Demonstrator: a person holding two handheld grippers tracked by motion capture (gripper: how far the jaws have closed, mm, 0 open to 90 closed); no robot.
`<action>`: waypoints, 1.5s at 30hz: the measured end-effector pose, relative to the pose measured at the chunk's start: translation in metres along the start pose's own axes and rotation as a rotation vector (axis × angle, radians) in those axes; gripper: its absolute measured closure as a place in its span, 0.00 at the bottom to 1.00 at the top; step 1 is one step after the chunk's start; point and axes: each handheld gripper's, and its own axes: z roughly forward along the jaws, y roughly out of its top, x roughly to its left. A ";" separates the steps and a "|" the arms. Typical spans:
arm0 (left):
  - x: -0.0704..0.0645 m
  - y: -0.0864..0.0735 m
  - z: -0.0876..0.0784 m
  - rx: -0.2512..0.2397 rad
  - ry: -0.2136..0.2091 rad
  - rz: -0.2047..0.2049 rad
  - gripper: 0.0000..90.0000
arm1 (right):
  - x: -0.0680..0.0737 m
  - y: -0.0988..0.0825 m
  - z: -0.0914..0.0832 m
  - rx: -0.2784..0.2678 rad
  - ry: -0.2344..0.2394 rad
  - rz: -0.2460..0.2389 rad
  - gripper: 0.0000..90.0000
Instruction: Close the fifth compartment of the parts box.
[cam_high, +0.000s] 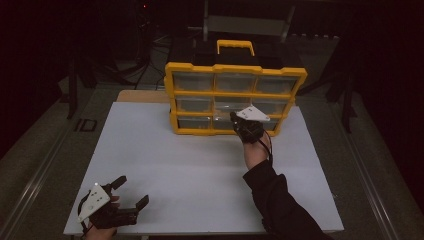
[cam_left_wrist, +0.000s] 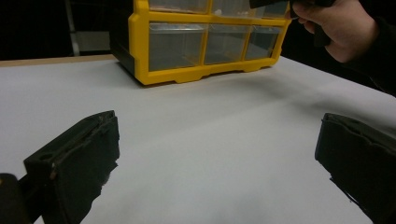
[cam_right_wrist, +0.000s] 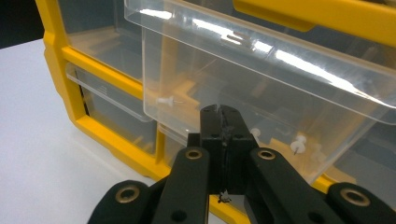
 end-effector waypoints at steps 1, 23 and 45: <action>0.000 0.000 0.000 -0.001 0.000 -0.001 0.00 | 0.000 0.000 0.001 0.003 0.001 0.001 0.99; -0.001 0.000 0.000 0.004 0.000 0.009 0.00 | -0.011 0.000 0.016 0.009 -0.018 0.037 0.99; 0.000 0.000 0.000 0.001 -0.002 0.010 0.00 | -0.016 0.002 0.025 0.025 -0.029 0.040 0.99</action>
